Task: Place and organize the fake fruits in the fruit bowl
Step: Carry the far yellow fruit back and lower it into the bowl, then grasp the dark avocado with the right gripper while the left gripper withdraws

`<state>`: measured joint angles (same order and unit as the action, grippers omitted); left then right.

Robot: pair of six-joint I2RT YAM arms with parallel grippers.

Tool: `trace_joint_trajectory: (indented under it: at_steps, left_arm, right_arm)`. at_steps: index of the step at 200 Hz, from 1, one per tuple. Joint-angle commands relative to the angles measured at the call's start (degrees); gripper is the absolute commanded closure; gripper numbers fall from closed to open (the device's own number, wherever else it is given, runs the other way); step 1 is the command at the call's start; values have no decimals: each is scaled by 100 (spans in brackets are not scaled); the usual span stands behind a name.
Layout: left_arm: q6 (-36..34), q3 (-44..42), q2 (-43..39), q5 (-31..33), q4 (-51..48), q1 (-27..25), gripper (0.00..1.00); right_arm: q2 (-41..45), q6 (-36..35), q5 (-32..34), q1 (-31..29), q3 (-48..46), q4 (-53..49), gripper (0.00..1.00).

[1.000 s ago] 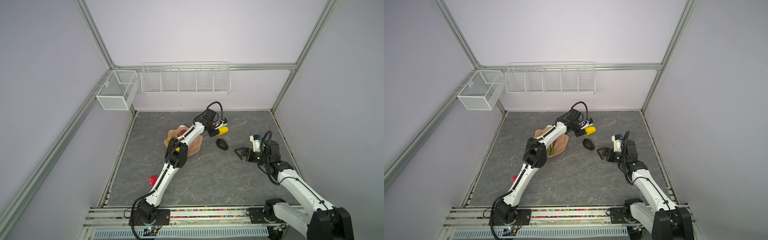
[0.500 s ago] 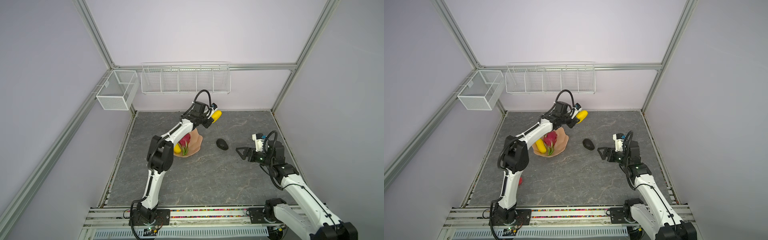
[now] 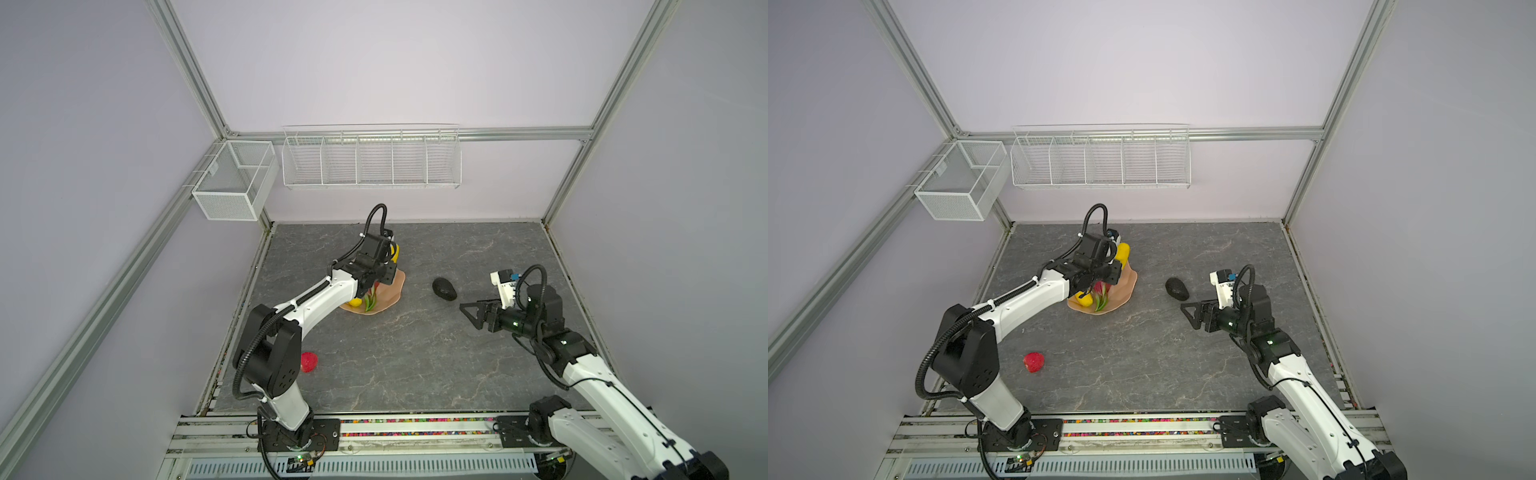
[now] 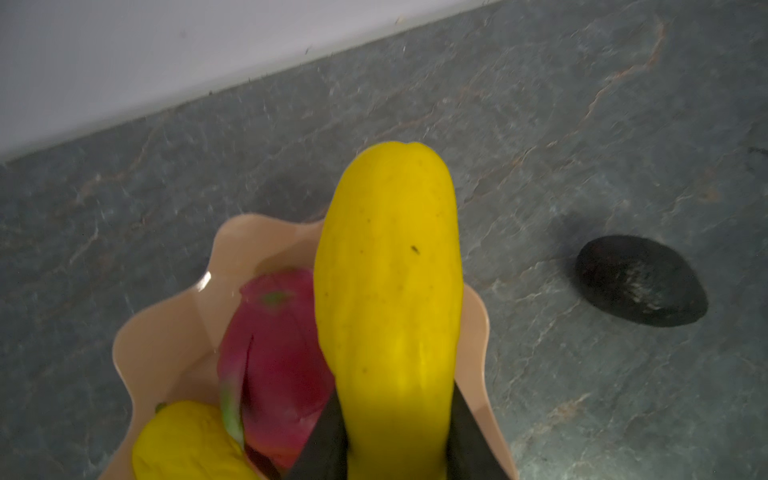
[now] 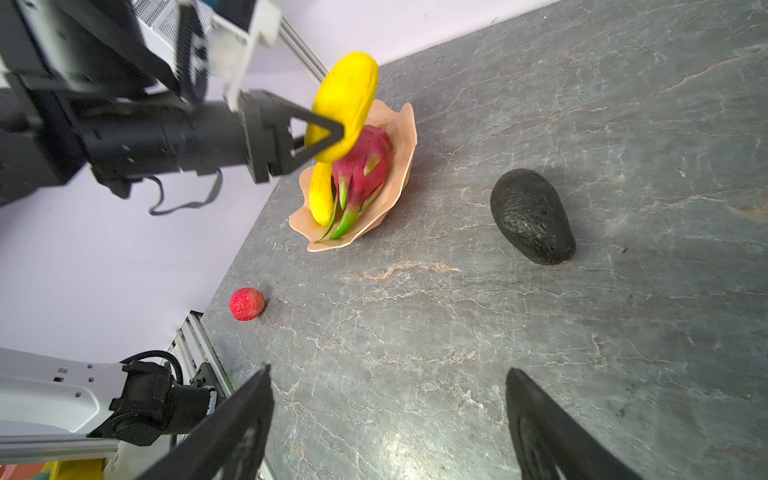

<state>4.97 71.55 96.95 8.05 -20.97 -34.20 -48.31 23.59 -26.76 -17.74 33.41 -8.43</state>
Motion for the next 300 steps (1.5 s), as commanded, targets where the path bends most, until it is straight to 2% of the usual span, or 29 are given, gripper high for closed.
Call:
trace_joint_trajectory:
  at_steps: [1,41,75,113,165,202,226,248,265,300]
  left_arm:
    - [474,-159,-202,98,23,-89,72]
    - [478,-27,81,154,-179,-296,70]
    - [756,193,587,365,-487,-307,70]
    - [821,200,788,530,-441,-327,68]
    - [777,166,761,445,-473,-360,56]
    - [799,169,669,395,-512,-403,53]
    - [821,183,385,427,-568,-488,53]
    - [947,43,-182,711,-701,-610,51]
    - [1403,-365,-827,1159,-751,-610,44]
    - [2222,-1313,-2244,2259,-1172,-606,40]
  right_arm:
    - [219,-51,77,-32,-26,-183,12]
    - [510,-39,239,-35,-71,-388,12]
    - [590,1,264,-37,-97,-487,12]
    - [676,-72,361,-39,-64,-651,12]
    - [580,-65,364,-36,-131,-535,12]
    - [463,-47,341,-36,-168,-428,12]
    - [389,-47,389,-38,-211,-371,12]
    - [98,-116,583,-35,-213,-342,12]
    - [-428,-345,879,-34,-31,-361,12]
    - [-1868,-855,1284,-68,671,-31,12]
